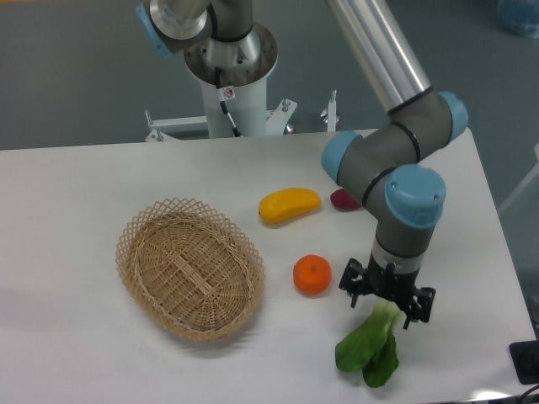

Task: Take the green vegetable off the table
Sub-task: 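Move the open gripper over the green bok choy and lower it, then lower the gripper around the bok choy leaves and close it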

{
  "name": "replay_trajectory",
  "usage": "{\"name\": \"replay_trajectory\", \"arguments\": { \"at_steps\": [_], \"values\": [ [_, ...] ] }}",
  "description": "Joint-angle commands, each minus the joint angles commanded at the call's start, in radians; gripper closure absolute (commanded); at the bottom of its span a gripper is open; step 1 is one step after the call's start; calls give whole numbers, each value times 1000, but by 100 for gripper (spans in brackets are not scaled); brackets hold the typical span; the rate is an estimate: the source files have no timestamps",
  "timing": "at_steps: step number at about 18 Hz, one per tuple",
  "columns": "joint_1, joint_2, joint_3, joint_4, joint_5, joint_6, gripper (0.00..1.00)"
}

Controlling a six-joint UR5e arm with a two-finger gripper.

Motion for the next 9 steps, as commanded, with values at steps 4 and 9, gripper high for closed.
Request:
{"name": "replay_trajectory", "arguments": {
  "at_steps": [4, 9],
  "values": [
    [-2, -23, 5, 43, 0, 3, 0],
    [-3, -41, -2, 78, 2, 6, 0]
  ]
}}
